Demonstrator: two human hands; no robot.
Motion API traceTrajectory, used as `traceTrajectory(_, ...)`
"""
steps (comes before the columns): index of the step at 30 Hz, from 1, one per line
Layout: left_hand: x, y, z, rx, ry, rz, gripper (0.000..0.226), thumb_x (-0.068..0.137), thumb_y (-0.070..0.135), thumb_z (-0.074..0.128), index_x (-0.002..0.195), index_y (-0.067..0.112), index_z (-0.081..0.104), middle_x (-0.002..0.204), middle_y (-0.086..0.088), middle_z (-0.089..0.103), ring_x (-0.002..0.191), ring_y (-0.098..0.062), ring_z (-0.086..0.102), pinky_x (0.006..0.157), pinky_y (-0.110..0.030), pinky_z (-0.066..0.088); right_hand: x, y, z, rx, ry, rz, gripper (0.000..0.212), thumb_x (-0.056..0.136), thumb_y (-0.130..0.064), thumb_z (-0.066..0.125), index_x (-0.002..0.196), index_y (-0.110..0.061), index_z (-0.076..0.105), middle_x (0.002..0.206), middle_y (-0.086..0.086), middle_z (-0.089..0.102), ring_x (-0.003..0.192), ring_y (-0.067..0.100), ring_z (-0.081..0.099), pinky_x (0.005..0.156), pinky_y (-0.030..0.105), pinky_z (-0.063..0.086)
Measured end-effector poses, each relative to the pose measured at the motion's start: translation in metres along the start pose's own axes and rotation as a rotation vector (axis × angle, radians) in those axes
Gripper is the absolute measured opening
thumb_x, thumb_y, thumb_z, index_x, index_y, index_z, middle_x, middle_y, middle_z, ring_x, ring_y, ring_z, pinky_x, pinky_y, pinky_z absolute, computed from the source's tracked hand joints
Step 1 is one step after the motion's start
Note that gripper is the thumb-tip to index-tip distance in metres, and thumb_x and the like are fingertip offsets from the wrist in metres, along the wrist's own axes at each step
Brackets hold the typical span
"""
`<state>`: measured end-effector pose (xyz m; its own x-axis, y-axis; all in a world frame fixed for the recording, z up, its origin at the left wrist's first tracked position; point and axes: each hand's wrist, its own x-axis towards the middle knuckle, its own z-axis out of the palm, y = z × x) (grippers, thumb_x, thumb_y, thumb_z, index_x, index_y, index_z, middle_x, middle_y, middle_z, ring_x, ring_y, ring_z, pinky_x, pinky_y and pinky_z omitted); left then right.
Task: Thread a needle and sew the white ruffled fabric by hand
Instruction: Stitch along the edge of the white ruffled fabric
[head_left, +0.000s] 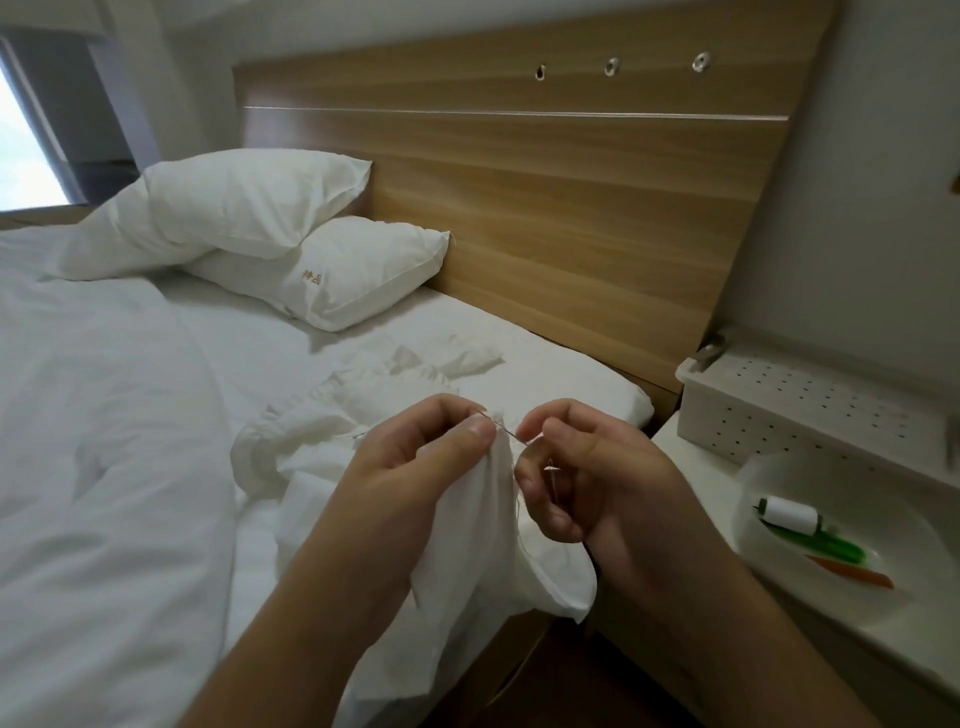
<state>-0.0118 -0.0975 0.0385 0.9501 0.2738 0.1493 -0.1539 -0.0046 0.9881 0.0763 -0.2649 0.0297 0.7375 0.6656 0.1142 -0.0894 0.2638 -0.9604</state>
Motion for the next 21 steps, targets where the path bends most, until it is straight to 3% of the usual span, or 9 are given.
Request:
traceTrajectory(5, -0.002, -0.006, -0.001, -0.061, -0.018, -0.015, 0.027, 0.087, 0.04, 0.069, 0.096, 0.015, 0.074, 0.094, -0.008, 0.065, 0.092, -0.024, 0.062, 0.082, -0.042, 0.047, -0.004, 0.0, 0.001, -0.184, 0.047, -0.052, 0.013, 0.091, -0.02, 0.066, 0.084, -0.01, 0.07, 0.07, 0.01, 0.062, 0.054, 0.02, 0.048, 0.048, 0.026, 0.039)
traceTrajectory(13, -0.001, -0.012, -0.002, -0.211, -0.131, -0.104, 0.018, 0.085, 0.03, 0.071, 0.089, 0.014, 0.077, 0.085, -0.009, 0.064, 0.082, -0.023, 0.061, 0.071, -0.033, 0.049, -0.003, 0.005, 0.002, -0.224, 0.157, -0.065, 0.027, 0.102, -0.013, 0.059, 0.077, -0.015, 0.069, 0.066, 0.008, 0.058, 0.053, 0.02, 0.047, 0.048, 0.027, 0.04)
traceTrajectory(17, -0.001, -0.011, 0.002, -0.203, -0.14, -0.083, 0.013, 0.082, 0.03, 0.069, 0.075, 0.022, 0.078, 0.073, 0.002, 0.066, 0.069, -0.01, 0.066, 0.059, -0.02, 0.053, -0.002, 0.004, 0.006, -0.206, 0.164, -0.05, 0.025, 0.1, -0.016, 0.059, 0.078, -0.012, 0.068, 0.065, 0.009, 0.056, 0.052, 0.019, 0.046, 0.048, 0.028, 0.039)
traceTrajectory(21, 0.002, -0.014, 0.002, -0.206, -0.175, -0.092, 0.016, 0.086, 0.028, 0.067, 0.078, 0.018, 0.078, 0.076, -0.003, 0.069, 0.073, -0.012, 0.066, 0.063, -0.021, 0.054, -0.002, 0.004, 0.011, -0.185, 0.148, -0.057, 0.024, 0.087, -0.028, 0.064, 0.082, -0.005, 0.068, 0.064, 0.012, 0.055, 0.052, 0.019, 0.045, 0.048, 0.027, 0.039)
